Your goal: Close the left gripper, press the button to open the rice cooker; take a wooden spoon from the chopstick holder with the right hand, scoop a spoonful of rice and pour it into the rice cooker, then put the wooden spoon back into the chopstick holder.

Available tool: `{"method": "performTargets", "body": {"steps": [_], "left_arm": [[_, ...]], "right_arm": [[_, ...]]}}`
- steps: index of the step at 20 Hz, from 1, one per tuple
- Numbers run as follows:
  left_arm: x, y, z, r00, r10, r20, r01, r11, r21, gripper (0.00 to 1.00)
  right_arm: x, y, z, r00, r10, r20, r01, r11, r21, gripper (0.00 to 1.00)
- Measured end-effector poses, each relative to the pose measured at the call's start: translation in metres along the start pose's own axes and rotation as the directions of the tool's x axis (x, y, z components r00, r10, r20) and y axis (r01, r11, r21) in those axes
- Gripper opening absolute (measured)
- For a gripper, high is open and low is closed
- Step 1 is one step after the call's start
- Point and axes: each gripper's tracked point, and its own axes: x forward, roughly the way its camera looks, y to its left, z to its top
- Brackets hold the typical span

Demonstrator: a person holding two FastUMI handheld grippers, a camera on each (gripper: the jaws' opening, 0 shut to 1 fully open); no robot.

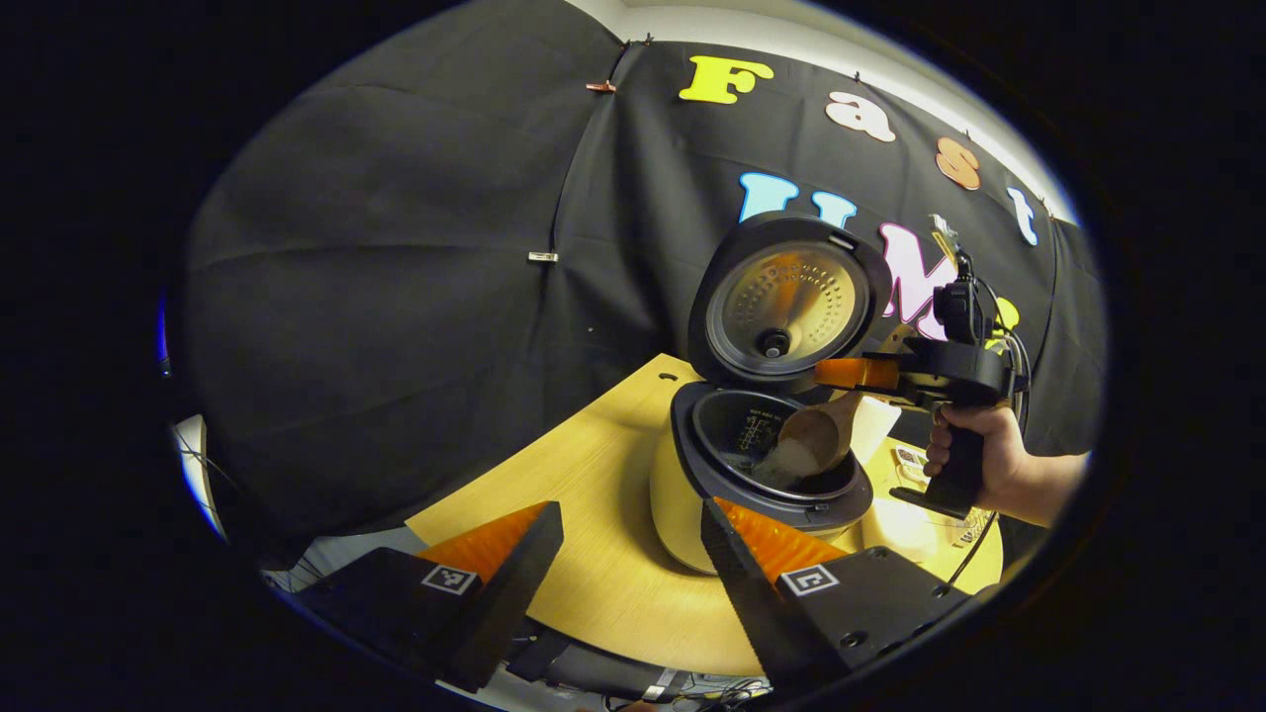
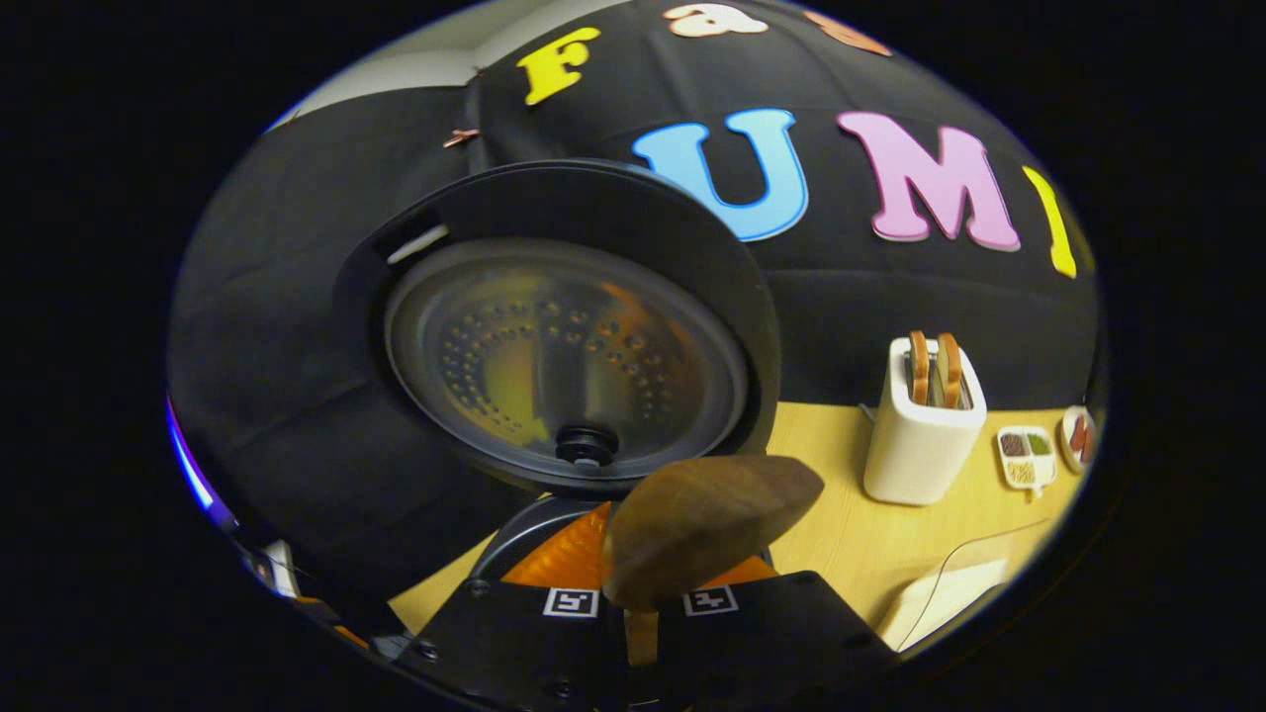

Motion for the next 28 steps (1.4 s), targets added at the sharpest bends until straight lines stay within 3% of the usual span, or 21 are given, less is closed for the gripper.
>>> {"method": "performTargets", "body": {"steps": [5,8,10,15,18,22,28], "left_arm": [[0.000,-0.003,0.010,1.000,-0.005,0.029,0.005,1.000,0.016,0.95],[-0.001,0.000,0.012,0.999,-0.006,0.040,0.004,0.999,0.038,0.95],[-0.002,0.002,0.017,0.999,0.002,0.050,-0.004,0.999,0.043,0.92],[-0.007,0.002,0.017,0.998,0.008,0.056,-0.010,0.999,0.047,0.95],[-0.010,-0.003,0.017,0.998,-0.001,0.059,-0.002,0.998,0.056,0.95],[-0.011,-0.017,0.022,0.997,-0.026,0.073,0.020,0.997,0.073,0.96],[-0.009,-0.062,0.027,0.992,-0.102,0.080,0.092,0.989,0.116,0.96]], "right_arm": [[0.003,0.019,-0.001,0.995,0.094,0.021,-0.085,0.958,-0.274,0.16],[-0.001,0.039,-0.003,0.989,0.145,0.016,-0.132,0.937,-0.323,0.16],[-0.002,0.042,-0.001,0.988,0.152,0.027,-0.131,0.918,-0.374,0.16],[-0.007,0.043,-0.010,0.987,0.159,0.008,-0.141,0.895,-0.423,0.16],[-0.011,0.039,0.000,0.987,0.156,0.024,-0.138,0.928,-0.346,0.16],[-0.029,0.021,0.034,0.988,0.135,0.080,-0.124,0.984,-0.127,0.16],[-0.082,-0.047,0.077,0.986,0.017,0.169,-0.031,0.996,0.079,0.16]]}}
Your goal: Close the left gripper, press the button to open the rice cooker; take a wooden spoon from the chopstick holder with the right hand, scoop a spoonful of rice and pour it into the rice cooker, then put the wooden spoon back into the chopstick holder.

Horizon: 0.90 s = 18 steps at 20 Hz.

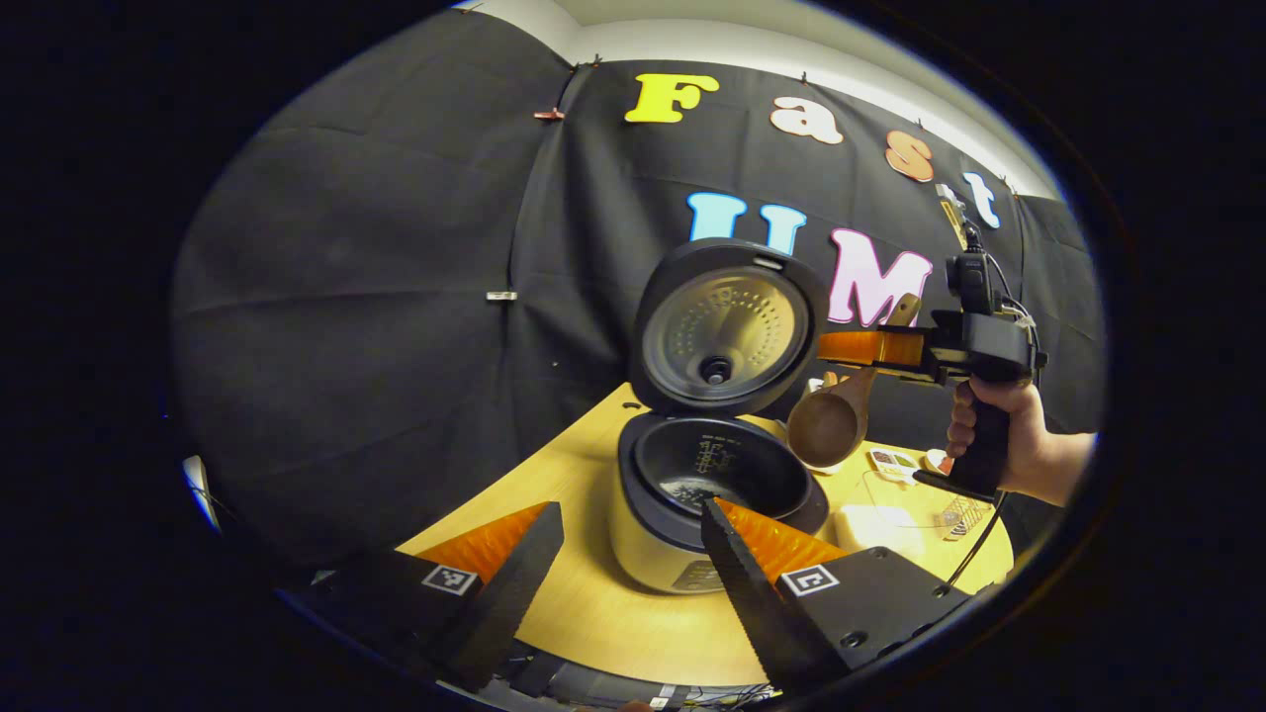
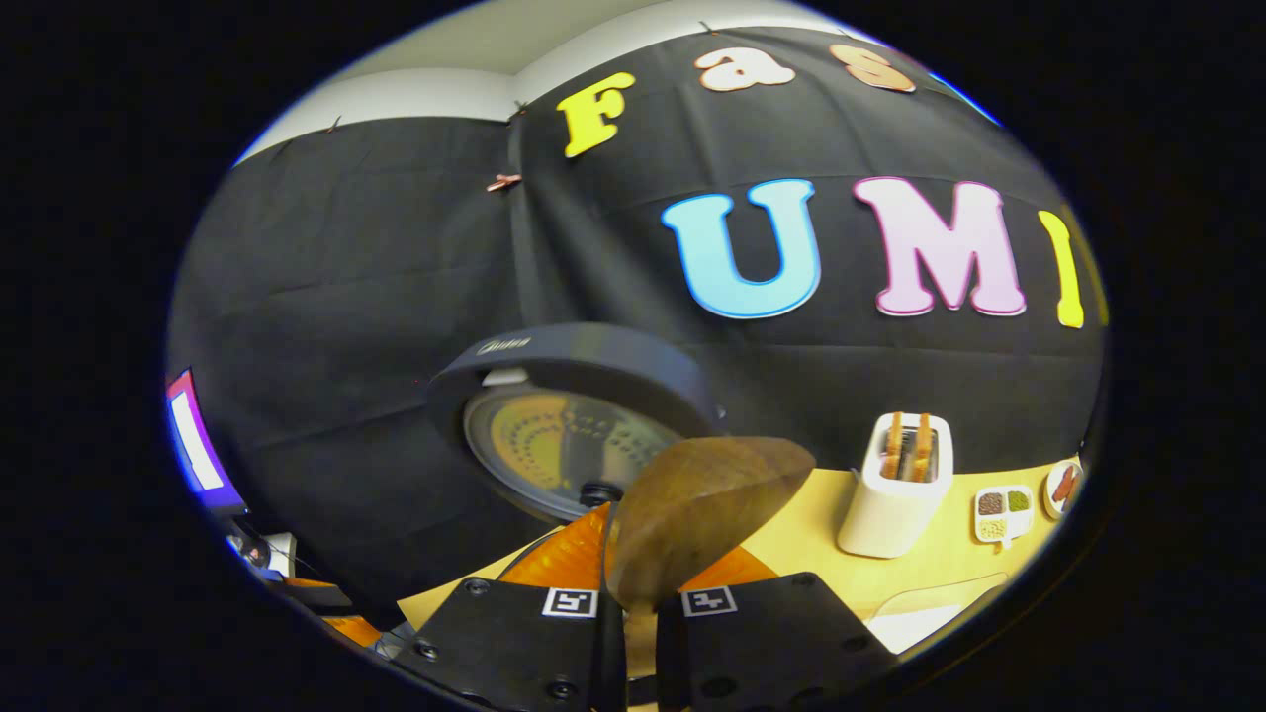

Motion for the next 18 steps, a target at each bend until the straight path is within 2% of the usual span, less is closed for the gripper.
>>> {"method": "performTargets", "body": {"steps": [4,9,12,13,15,18], "left_arm": [[0.005,-0.043,0.005,0.997,-0.071,0.006,0.071,0.995,0.071,0.95],[0.010,-0.106,0.008,0.985,-0.174,-0.007,0.174,0.978,0.113,0.95],[0.012,-0.142,0.009,0.976,-0.219,-0.012,0.218,0.967,0.131,0.95],[0.013,-0.154,0.010,0.974,-0.228,-0.014,0.228,0.964,0.134,0.92],[0.013,-0.174,0.010,0.973,-0.228,-0.031,0.230,0.962,0.144,0.96],[0.009,-0.208,0.011,0.971,-0.237,-0.030,0.239,0.963,0.127,0.96]], "right_arm": [[-0.044,-0.060,0.025,0.993,-0.108,0.052,0.106,0.993,0.044,0.16],[-0.107,-0.154,0.041,0.958,-0.274,0.087,0.266,0.960,0.092,0.16],[-0.149,-0.219,0.050,0.916,-0.388,0.101,0.375,0.918,0.128,0.16],[-0.163,-0.241,0.053,0.900,-0.423,0.105,0.407,0.902,0.147,0.16],[-0.190,-0.282,0.058,0.869,-0.483,0.107,0.456,0.866,0.202,0.16],[-0.232,-0.346,0.064,0.806,-0.579,0.122,0.530,0.799,0.284,0.16]]}}
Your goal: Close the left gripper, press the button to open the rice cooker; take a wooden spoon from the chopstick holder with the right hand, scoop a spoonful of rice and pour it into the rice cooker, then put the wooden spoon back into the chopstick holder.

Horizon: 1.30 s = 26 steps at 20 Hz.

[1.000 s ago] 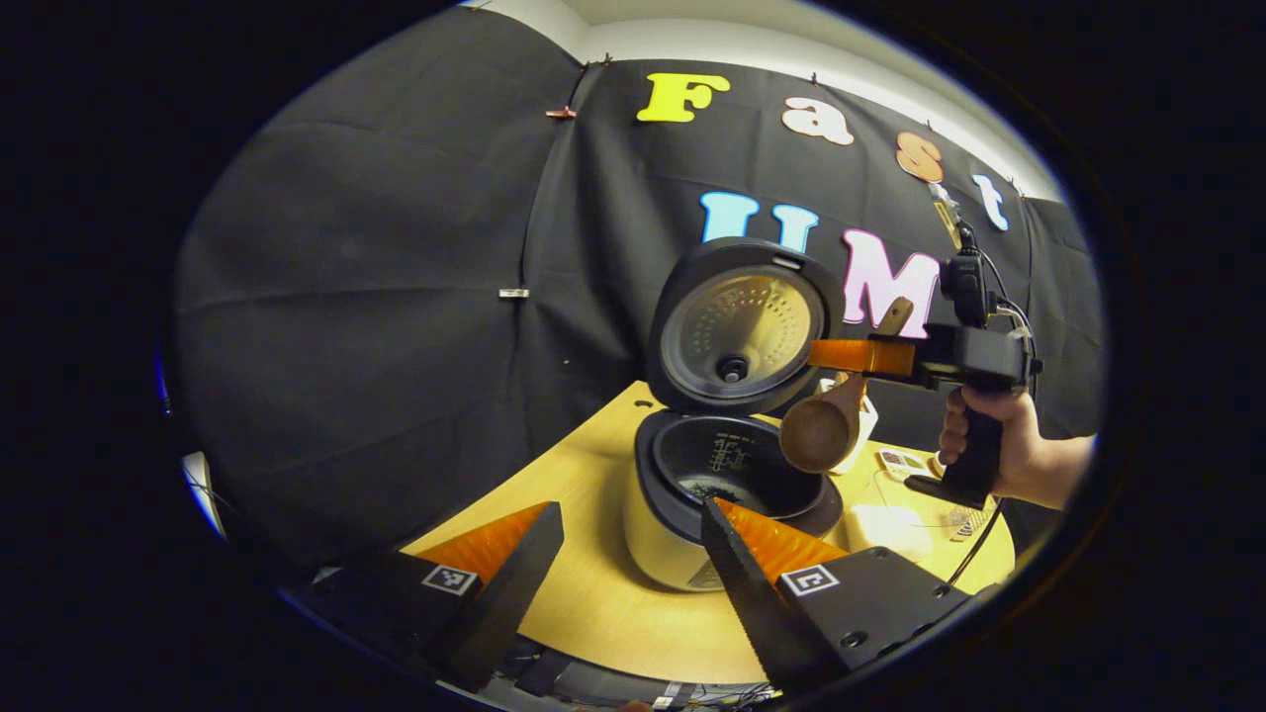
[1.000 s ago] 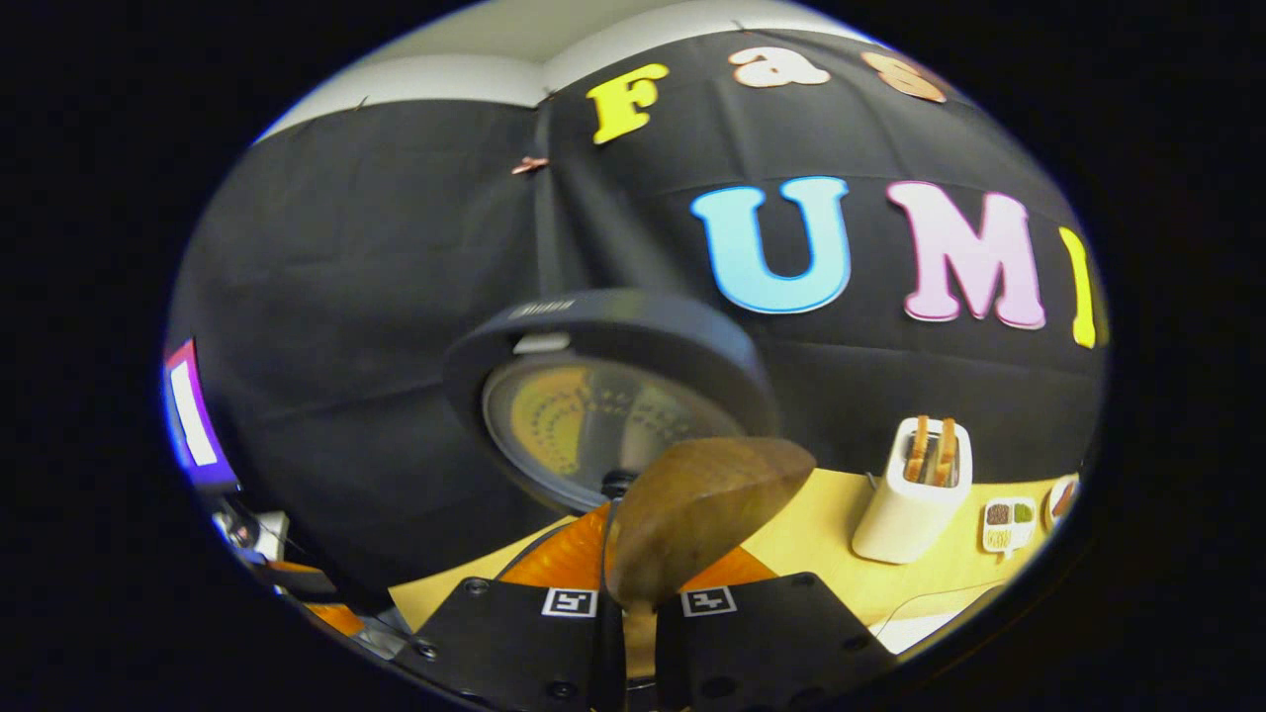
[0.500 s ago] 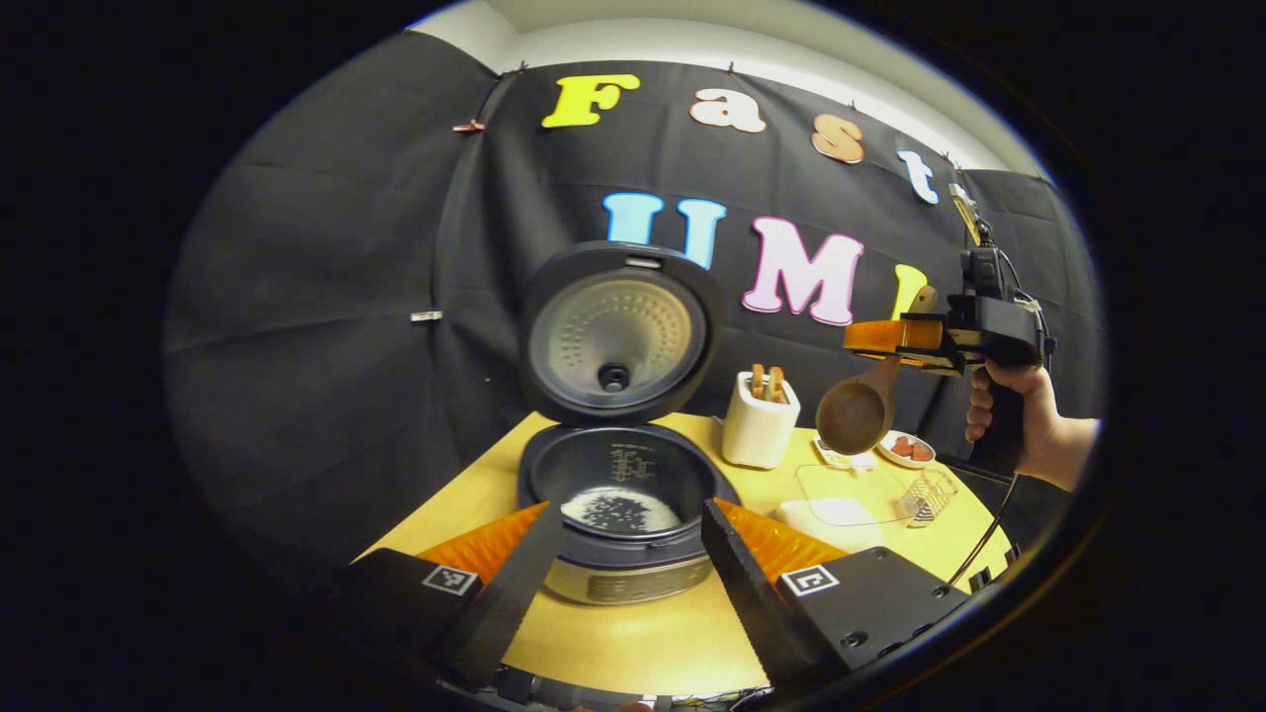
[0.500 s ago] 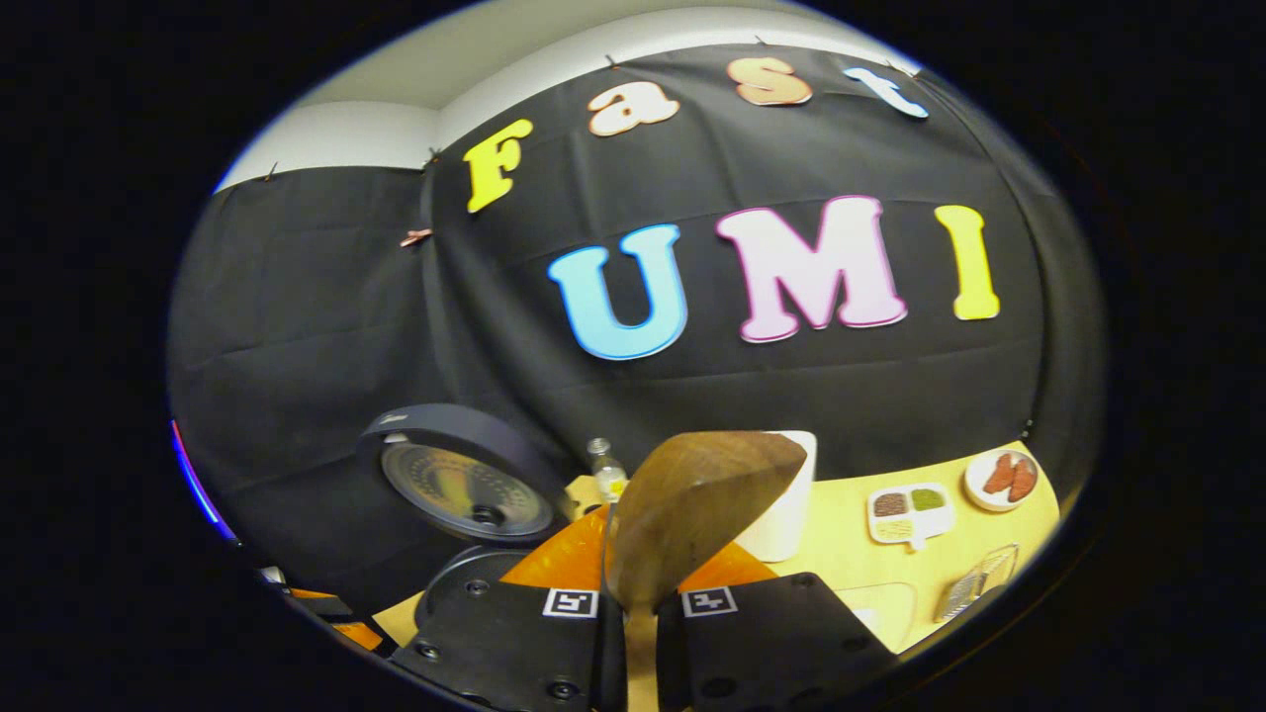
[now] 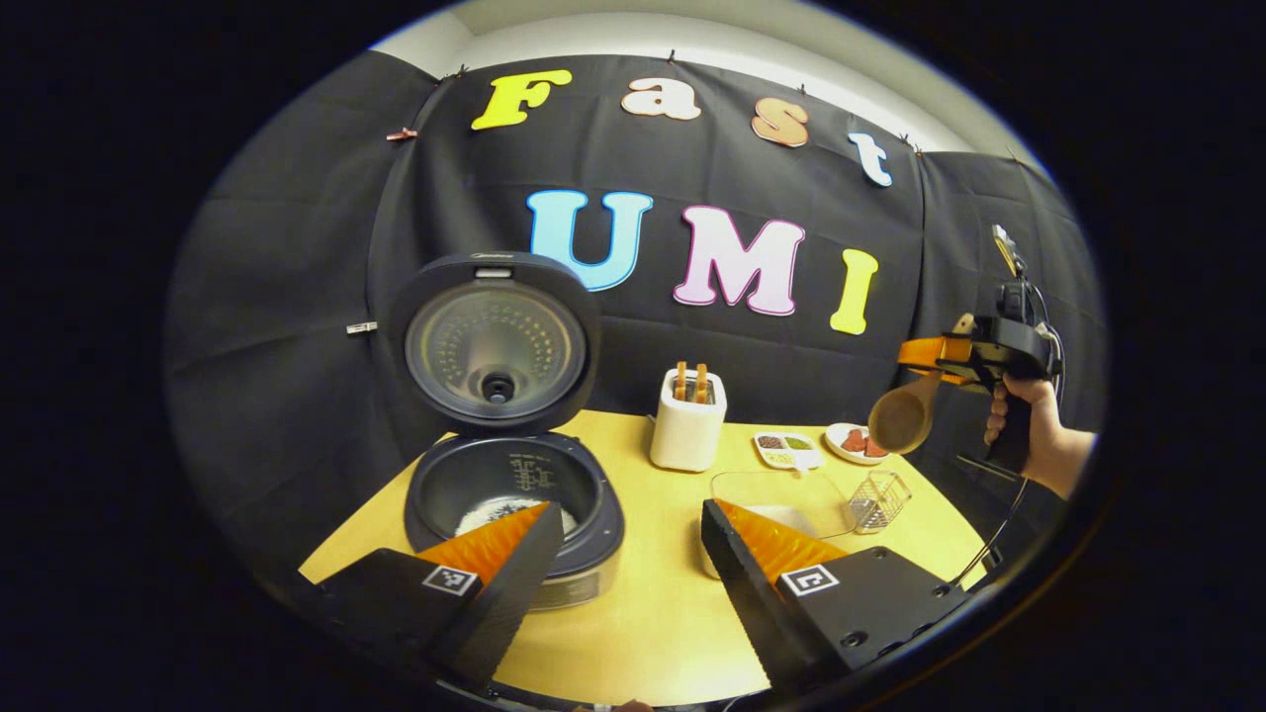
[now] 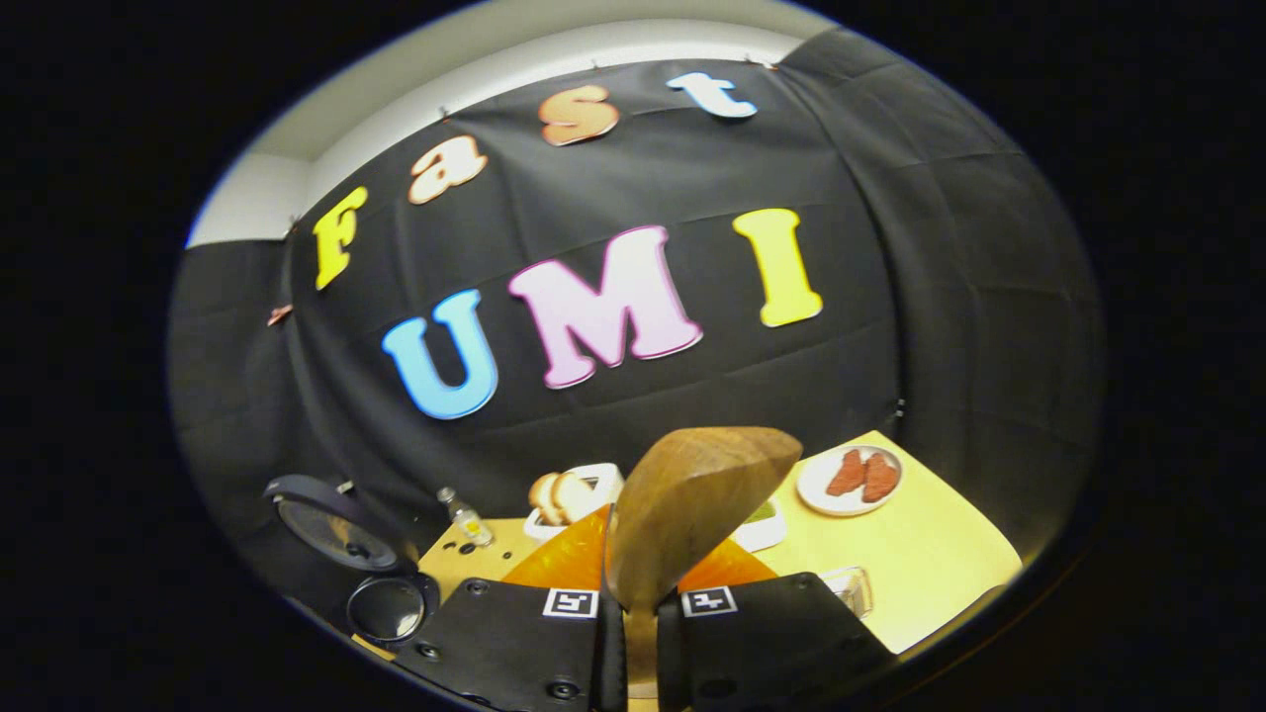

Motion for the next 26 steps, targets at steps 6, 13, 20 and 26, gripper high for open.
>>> {"method": "performTargets", "body": {"steps": [6,13,20,26], "left_arm": [[0.014,-0.050,0.011,1.000,0.005,-0.008,-0.005,1.000,0.020,0.96],[0.027,-0.069,0.022,0.994,0.109,-0.008,-0.109,0.994,0.001,0.95],[0.029,-0.063,0.025,0.979,0.202,-0.011,-0.202,0.979,-0.014,0.95],[0.023,-0.032,0.038,0.956,0.292,0.010,-0.291,0.954,-0.066,0.95]], "right_arm": [[0.017,-0.110,-0.006,0.988,-0.149,-0.045,0.153,0.980,0.126,0.16],[0.048,-0.167,-0.057,0.969,-0.200,-0.143,0.218,0.968,0.121,0.16],[0.079,-0.196,-0.106,0.949,-0.236,-0.209,0.263,0.959,0.108,0.16],[0.086,-0.209,-0.147,0.923,-0.266,-0.279,0.315,0.937,0.150,0.17]]}}
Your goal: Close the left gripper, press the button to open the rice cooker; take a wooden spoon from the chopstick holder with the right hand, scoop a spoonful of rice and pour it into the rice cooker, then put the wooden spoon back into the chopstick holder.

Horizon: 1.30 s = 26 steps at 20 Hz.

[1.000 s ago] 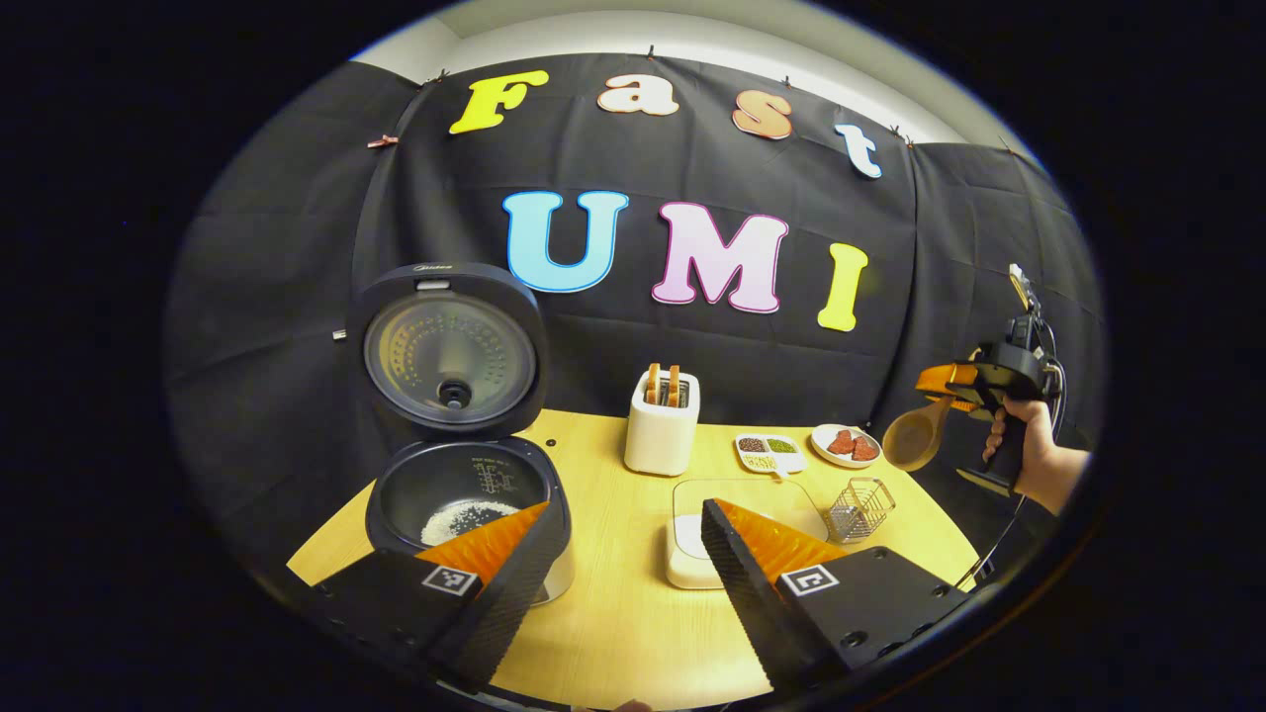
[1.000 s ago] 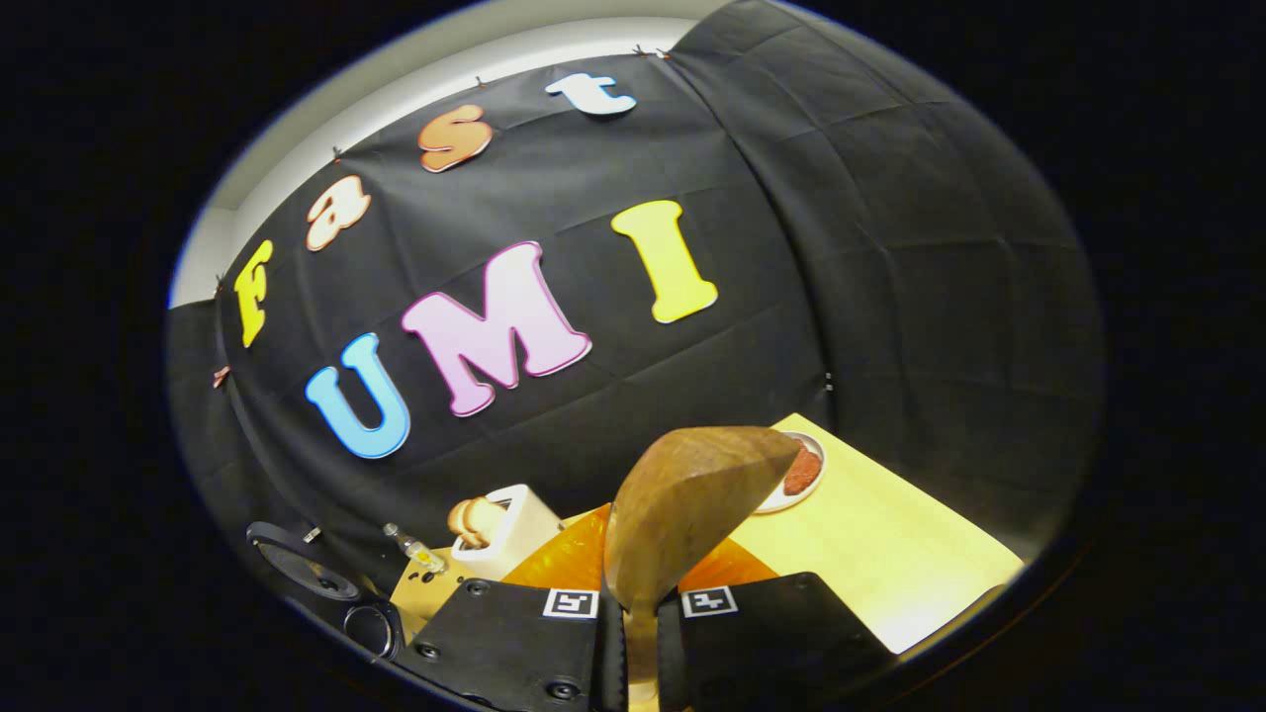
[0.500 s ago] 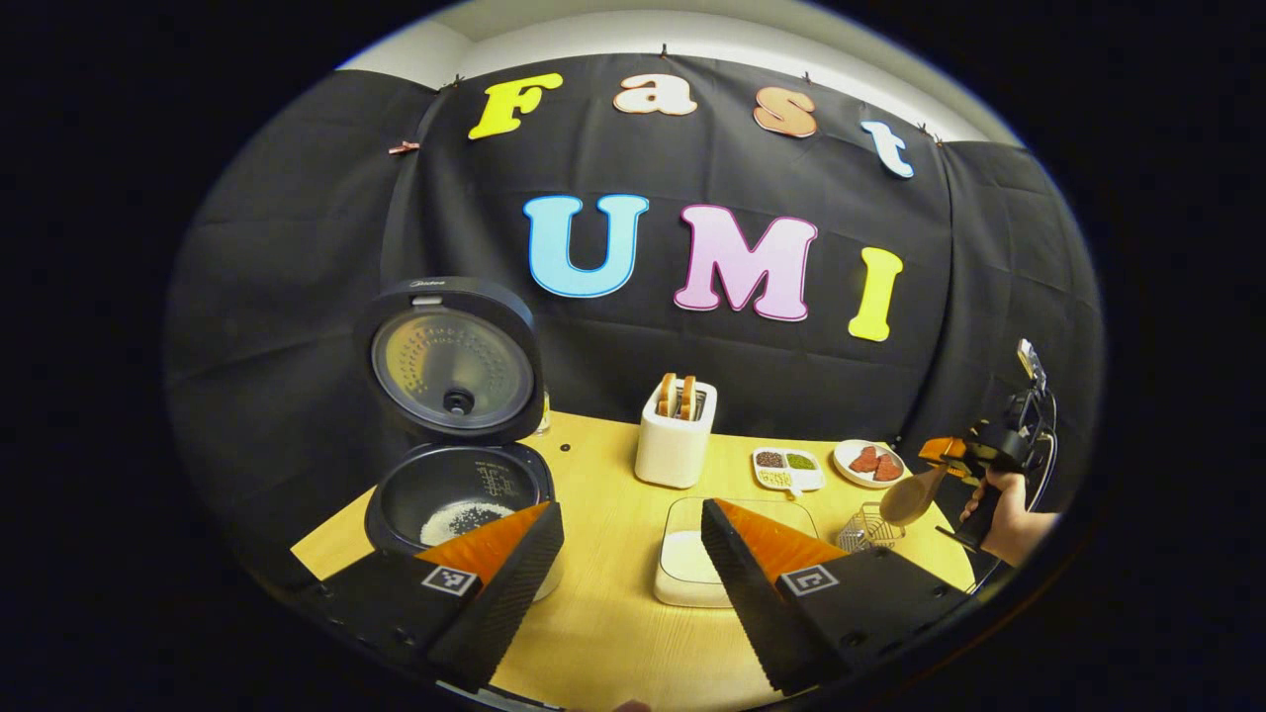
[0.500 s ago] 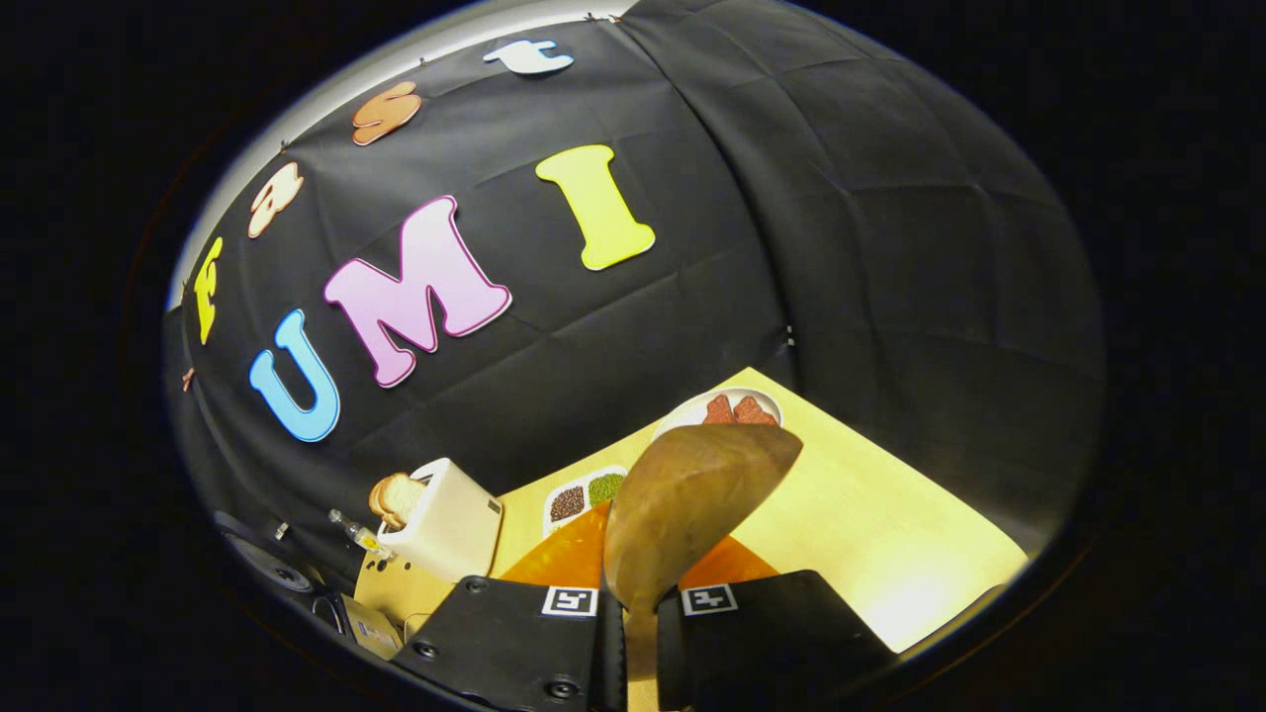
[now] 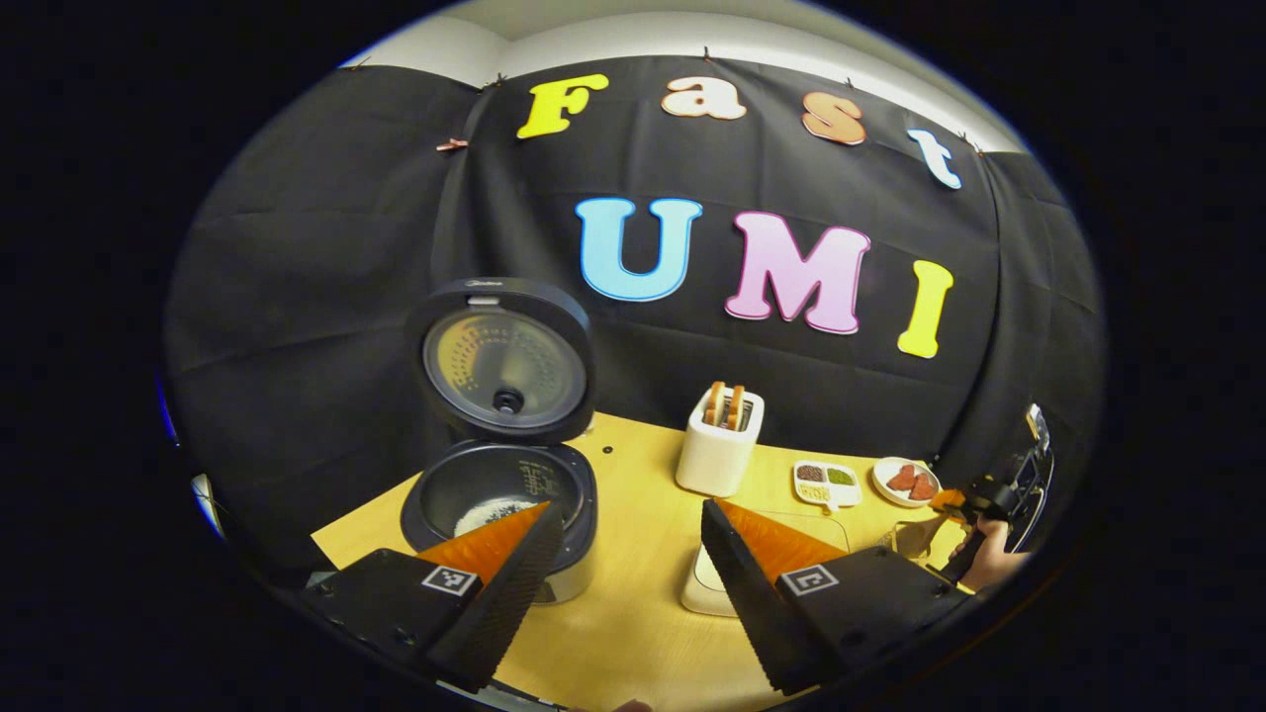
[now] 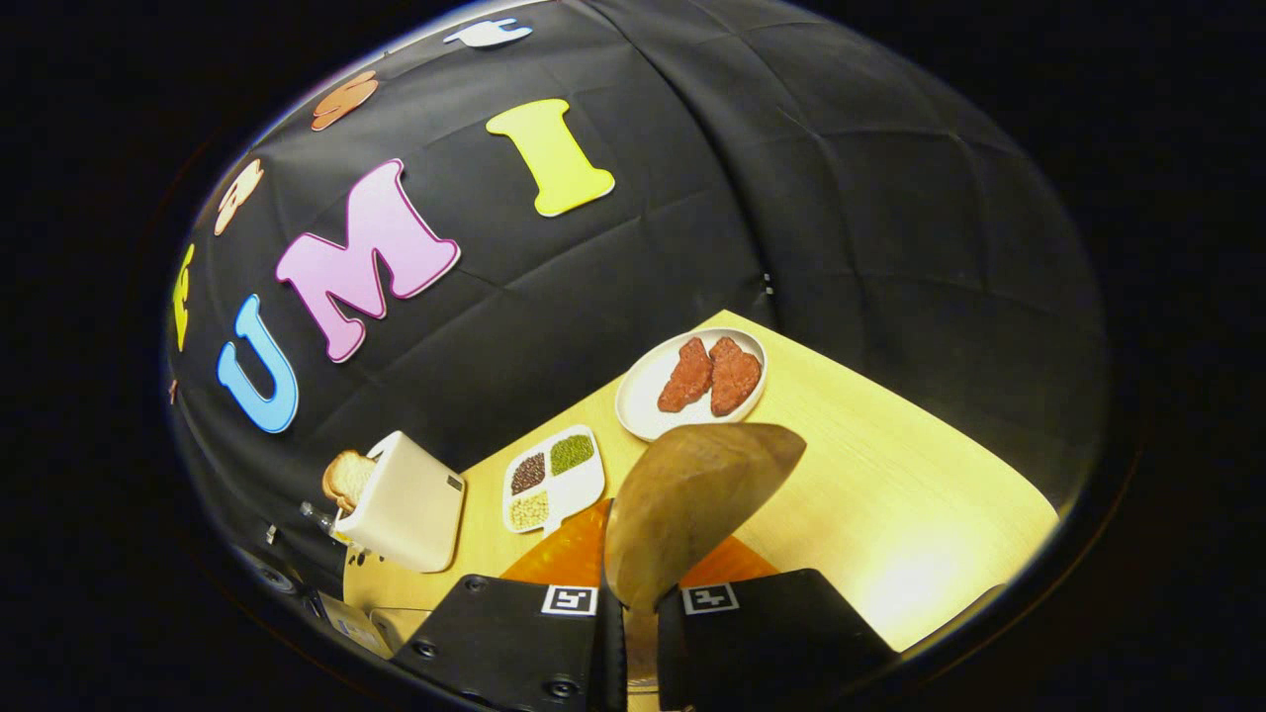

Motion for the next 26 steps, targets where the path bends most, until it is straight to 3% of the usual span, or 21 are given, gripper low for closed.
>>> {"method": "performTargets", "body": {"steps": [7,8,9,11,13,16,26], "left_arm": [[0.014,0.051,0.068,0.984,0.063,0.166,-0.067,0.998,0.021,0.95],[0.017,0.057,0.078,0.980,0.063,0.191,-0.069,0.997,0.025,0.95],[0.020,0.062,0.088,0.974,0.063,0.217,-0.073,0.997,0.037,0.95],[0.026,0.073,0.112,0.958,0.058,0.280,-0.085,0.993,0.086,0.95],[0.030,0.074,0.135,0.932,0.020,0.361,-0.068,0.990,0.120,0.95],[0.048,0.090,0.150,0.906,0.022,0.423,-0.087,0.987,0.136,0.94],[0.132,0.129,0.190,0.870,-0.067,0.488,-0.034,0.980,0.194,0.99]], "right_arm": [[-0.004,0.001,-0.011,1.000,-0.024,-0.015,0.024,1.000,0.019,0.19],[-0.008,0.002,-0.010,1.000,-0.028,-0.010,0.028,0.999,0.015,0.37],[-0.014,0.005,-0.008,1.000,-0.025,-0.006,0.025,1.000,0.015,0.40],[-0.031,0.006,-0.006,0.999,-0.034,0.002,0.034,0.999,0.001,1.00],[-0.052,0.007,-0.004,0.999,-0.035,0.015,0.036,0.999,-0.034,0.99],[-0.092,-0.001,-0.005,0.998,-0.061,0.034,0.064,0.992,-0.104,0.99],[-0.205,0.006,-0.025,0.989,-0.099,0.106,0.117,0.977,-0.180,0.98]]}}
